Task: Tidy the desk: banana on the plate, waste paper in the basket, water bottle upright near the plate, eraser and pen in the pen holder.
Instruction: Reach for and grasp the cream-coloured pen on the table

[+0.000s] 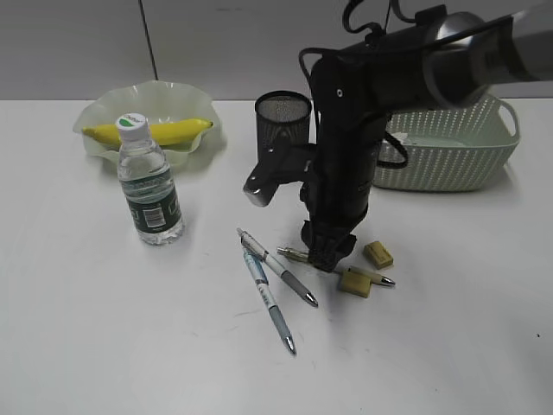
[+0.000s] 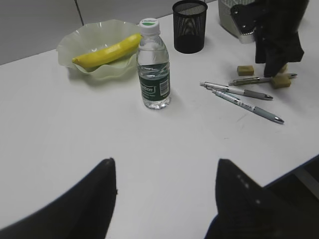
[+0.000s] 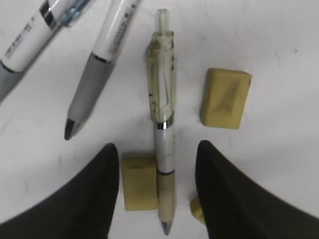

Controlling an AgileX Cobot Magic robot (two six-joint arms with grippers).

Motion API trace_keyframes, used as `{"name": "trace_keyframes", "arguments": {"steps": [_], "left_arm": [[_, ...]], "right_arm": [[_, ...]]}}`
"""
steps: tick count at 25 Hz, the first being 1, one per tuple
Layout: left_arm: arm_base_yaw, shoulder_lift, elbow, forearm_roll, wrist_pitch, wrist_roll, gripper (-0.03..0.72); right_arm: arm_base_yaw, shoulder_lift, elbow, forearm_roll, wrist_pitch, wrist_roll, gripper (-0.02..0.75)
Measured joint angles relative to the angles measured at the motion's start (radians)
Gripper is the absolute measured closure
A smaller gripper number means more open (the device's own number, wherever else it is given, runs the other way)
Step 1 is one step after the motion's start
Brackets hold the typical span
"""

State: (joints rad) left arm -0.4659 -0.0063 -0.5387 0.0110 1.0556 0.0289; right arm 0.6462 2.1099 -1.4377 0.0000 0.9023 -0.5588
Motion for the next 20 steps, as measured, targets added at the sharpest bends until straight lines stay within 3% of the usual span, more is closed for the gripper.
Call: {"name": "trace_keyframes", "arguments": {"steps": [11, 20], "left_arm": [[0.000, 0.000, 0.000, 0.000, 0.000, 0.000, 0.221], [0.000, 0.000, 0.000, 0.000, 0.000, 0.000, 0.240]], "right_arm": [[0.000, 0.067, -0.001, 0.025, -0.107, -0.011, 0.337], [0.000, 0.098, -0.016, 0.019, -0.109, -0.012, 0.398]]}}
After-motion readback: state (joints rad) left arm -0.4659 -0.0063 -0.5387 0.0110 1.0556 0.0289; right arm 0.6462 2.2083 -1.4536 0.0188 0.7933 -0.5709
